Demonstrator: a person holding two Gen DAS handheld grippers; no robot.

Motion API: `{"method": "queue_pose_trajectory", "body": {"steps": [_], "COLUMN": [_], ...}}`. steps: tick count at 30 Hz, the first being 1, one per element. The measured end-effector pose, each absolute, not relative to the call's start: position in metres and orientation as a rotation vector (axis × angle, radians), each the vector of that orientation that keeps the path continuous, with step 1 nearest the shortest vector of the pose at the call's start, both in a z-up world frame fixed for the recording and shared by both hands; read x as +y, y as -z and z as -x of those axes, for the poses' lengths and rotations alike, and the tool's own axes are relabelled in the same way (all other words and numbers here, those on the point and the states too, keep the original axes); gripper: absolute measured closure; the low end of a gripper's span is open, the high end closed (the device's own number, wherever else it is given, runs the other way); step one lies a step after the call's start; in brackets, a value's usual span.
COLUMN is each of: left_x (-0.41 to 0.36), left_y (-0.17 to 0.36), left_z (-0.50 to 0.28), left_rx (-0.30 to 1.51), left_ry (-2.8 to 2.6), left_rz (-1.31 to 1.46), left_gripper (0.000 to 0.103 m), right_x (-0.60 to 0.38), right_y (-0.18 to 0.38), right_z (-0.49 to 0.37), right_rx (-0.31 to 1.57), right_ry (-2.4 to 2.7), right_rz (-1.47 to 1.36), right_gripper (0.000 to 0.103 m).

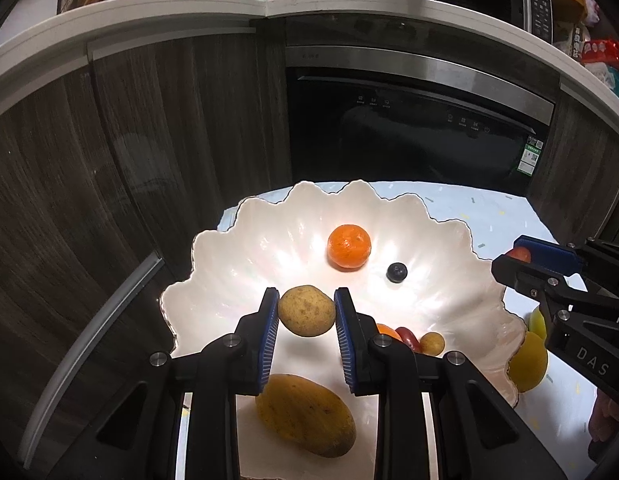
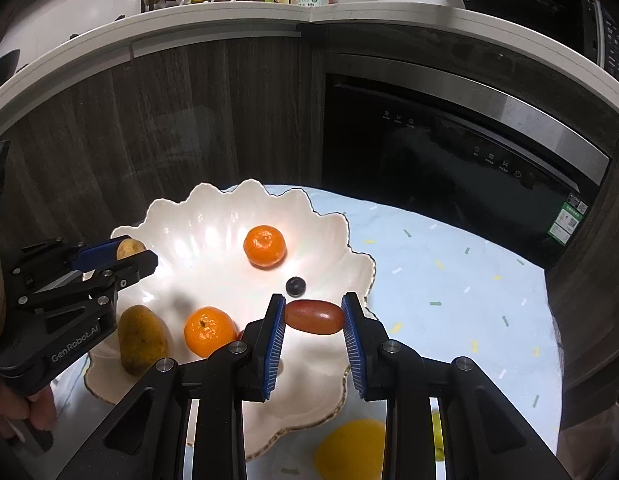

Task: Organize fruits
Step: 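Open the left tool to drop the brown fruit while the right releases the grape, then withdraw both open tools from the bowl toward the grapefruit and green apple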

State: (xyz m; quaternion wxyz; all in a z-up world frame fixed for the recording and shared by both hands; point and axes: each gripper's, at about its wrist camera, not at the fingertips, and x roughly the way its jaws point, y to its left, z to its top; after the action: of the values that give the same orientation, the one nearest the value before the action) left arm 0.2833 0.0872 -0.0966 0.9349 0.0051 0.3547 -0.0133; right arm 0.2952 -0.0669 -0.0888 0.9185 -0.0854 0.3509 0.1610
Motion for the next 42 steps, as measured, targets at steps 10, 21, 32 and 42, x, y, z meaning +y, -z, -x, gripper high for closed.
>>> {"method": "queue_pose_trajectory", "body": {"steps": [10,21,32,42], "left_x": [0.090,0.087,0.075,0.044], "left_y": [0.094,0.080,0.064,0.051], "left_z": [-0.279,-0.266,-0.248,-0.226], "left_rx": [0.711,0.674,0.643,0.624], "left_ry": [0.005,-0.024,-0.028,0.010], "left_rz": [-0.016,-0.030,-0.029,-0.043], "left_gripper": [0.050,0.027,0.024,0.023], "right_x": [-0.064,-0.069,-0.082,-0.115], "right_y": [0.083,0.071,0.057,0.045], "right_z": [-0.291,-0.280,-0.262,-0.239], "right_rx": [0.677,0.632,0.609,0.592], "right_ry": [-0.287,-0.271,-0.260,-0.228], "right_rz": [0.211,0.201,0.193,0.181], "right_gripper": [0.043,0.029,0.029,0.029]}}
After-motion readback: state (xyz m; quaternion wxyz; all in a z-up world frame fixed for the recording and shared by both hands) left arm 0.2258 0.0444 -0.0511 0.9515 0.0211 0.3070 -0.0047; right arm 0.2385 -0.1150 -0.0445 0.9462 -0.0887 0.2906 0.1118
